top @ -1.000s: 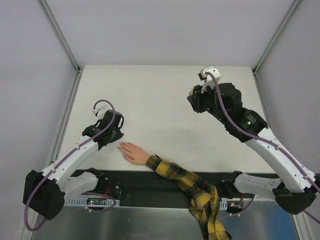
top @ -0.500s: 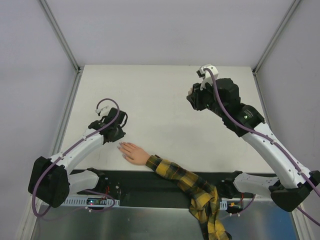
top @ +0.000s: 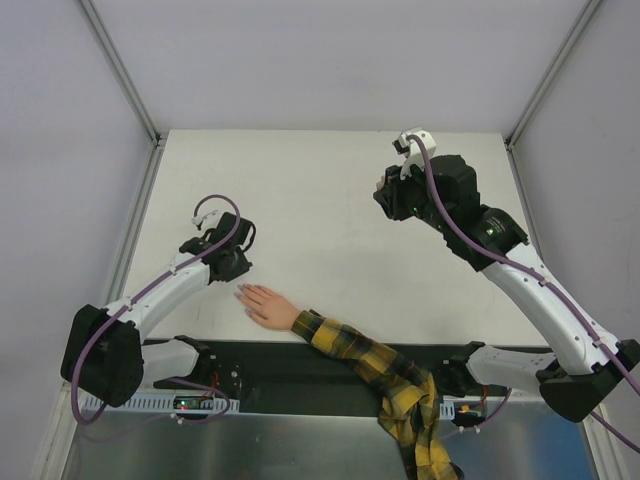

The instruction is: Paint the nails

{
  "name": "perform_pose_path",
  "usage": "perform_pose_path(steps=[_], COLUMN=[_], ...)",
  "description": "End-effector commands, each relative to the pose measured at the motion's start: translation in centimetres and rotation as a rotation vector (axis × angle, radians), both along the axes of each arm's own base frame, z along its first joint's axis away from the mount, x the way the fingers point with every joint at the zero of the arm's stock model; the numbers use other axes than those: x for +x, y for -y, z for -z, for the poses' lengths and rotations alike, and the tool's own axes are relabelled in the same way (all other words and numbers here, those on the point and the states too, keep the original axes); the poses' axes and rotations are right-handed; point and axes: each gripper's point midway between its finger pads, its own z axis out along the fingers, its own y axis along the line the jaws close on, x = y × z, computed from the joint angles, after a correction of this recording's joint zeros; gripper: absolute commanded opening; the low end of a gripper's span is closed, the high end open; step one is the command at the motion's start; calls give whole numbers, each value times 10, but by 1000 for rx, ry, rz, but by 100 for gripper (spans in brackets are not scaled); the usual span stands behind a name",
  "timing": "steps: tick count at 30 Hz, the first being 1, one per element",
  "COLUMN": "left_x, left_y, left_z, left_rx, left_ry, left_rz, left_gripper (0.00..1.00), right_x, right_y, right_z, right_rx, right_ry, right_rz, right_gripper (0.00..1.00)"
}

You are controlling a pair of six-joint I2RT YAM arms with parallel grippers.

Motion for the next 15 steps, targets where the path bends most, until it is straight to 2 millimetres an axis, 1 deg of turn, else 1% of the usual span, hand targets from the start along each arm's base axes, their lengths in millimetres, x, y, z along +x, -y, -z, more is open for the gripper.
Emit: perform_pose_path(steps=[1, 10, 15], left_x=[7, 12, 10], left_y=[2, 4, 3], left_z=[-4, 0, 3], left_rx=[-16, -22, -19], left_ry=[4, -8, -21], left_rz=[-15, -13, -9], left_gripper=[0, 0, 0], right_x=[2, 4, 4], right_y=[-2, 0, 1], right_z=[-27, -24, -24], right_rx=[52, 50, 51], right_ry=[48, 42, 40], right_rz=[-8, -1, 4], right_gripper=[0, 0, 0])
